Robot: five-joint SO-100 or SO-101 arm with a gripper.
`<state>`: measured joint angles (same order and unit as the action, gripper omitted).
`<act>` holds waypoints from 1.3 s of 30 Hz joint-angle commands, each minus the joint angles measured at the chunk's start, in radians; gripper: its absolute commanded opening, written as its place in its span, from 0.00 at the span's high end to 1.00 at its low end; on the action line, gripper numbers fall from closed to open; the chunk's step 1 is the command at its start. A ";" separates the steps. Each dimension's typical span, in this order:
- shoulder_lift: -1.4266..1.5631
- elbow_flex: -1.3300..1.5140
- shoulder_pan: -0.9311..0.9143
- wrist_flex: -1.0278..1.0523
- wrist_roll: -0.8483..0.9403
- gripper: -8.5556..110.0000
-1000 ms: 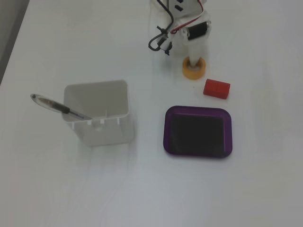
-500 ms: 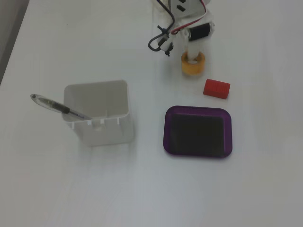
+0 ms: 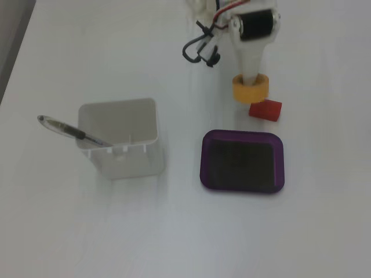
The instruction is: Grab up the yellow tape and put it in the box.
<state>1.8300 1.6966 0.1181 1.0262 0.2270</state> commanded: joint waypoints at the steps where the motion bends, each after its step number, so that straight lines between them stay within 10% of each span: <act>1: -0.124 -0.120 0.002 -0.032 -0.023 0.93; 39: -0.646 -0.769 -0.103 0.238 -0.037 0.82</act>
<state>1.1137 1.0370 0.0184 1.1796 0.1933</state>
